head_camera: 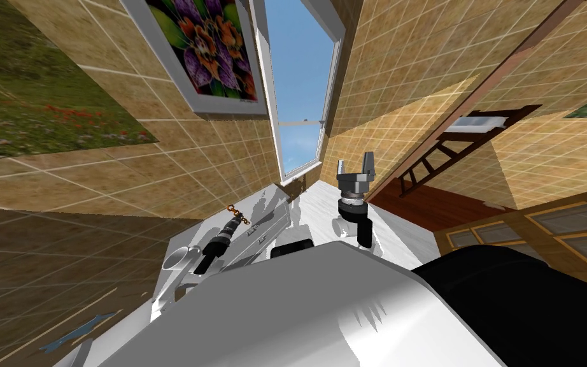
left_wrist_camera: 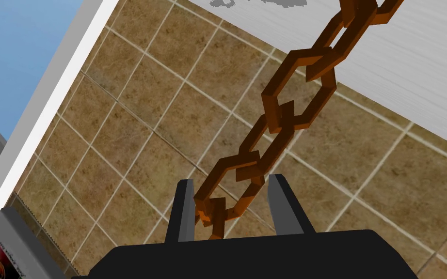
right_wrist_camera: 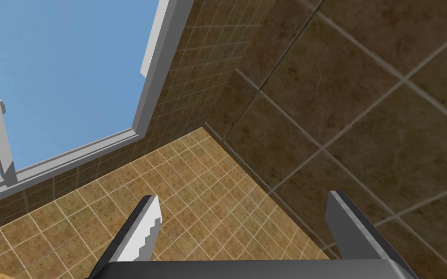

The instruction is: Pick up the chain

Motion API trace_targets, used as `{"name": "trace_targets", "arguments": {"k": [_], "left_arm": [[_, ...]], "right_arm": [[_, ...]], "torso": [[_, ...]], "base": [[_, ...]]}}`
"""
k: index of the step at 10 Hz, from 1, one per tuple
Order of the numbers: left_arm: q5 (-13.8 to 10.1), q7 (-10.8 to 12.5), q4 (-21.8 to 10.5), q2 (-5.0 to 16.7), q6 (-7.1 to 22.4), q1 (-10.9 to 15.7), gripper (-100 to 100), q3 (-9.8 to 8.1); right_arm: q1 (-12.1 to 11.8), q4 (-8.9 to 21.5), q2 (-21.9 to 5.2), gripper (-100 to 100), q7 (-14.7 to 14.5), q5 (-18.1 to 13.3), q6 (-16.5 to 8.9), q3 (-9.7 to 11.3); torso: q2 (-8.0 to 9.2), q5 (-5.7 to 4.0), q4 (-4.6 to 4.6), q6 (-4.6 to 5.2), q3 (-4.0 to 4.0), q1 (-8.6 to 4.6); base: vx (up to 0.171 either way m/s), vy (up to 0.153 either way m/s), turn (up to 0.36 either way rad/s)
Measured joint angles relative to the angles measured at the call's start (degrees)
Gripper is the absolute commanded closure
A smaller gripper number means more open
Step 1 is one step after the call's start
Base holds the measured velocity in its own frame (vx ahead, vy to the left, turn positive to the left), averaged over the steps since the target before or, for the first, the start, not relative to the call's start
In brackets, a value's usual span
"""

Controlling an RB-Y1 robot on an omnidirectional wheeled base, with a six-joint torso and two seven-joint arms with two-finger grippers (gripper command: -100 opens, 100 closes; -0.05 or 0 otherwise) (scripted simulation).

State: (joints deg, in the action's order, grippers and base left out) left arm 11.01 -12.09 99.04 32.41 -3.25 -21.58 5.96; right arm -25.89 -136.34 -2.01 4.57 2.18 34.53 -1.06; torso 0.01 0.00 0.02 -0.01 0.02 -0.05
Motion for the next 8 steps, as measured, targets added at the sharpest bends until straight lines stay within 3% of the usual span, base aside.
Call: {"name": "trace_targets", "arguments": {"k": [2,3,4,8], "left_arm": [[-0.01,0.01,0.01,-0.01,-0.02,0.01,100,0.01],[-0.01,0.01,0.01,-0.01,-0.02,0.01,0,0.01],[-0.01,0.01,0.01,-0.01,-0.02,0.01,100,0.01],[1.24,-1.23,4.37,-0.88,0.62,-2.69,100,2.66]], "right_arm": [[0.00,0.00,0.00,0,0.00,0.00,0.00,0.00],[0.00,0.00,0.00,0,0.00,0.00,0.00,0.00],[0.00,0.00,0.00,0,0.00,0.00,0.00,0.00],[-0.01,0.00,-0.01,0,0.00,0.00,0.00,-0.01]], "torso": [[-0.02,0.01,-0.01,-0.02,-0.02,0.07],[-0.03,0.01,-0.01,-0.02,-0.02,0.08],[-0.03,0.01,-0.01,-0.02,-0.02,0.08],[-0.19,0.06,-0.04,-0.06,-0.11,0.34]], "base": [[0.000,0.000,0.000],[0.000,0.000,0.000],[0.026,0.029,0.173],[0.050,0.059,0.158]]}}
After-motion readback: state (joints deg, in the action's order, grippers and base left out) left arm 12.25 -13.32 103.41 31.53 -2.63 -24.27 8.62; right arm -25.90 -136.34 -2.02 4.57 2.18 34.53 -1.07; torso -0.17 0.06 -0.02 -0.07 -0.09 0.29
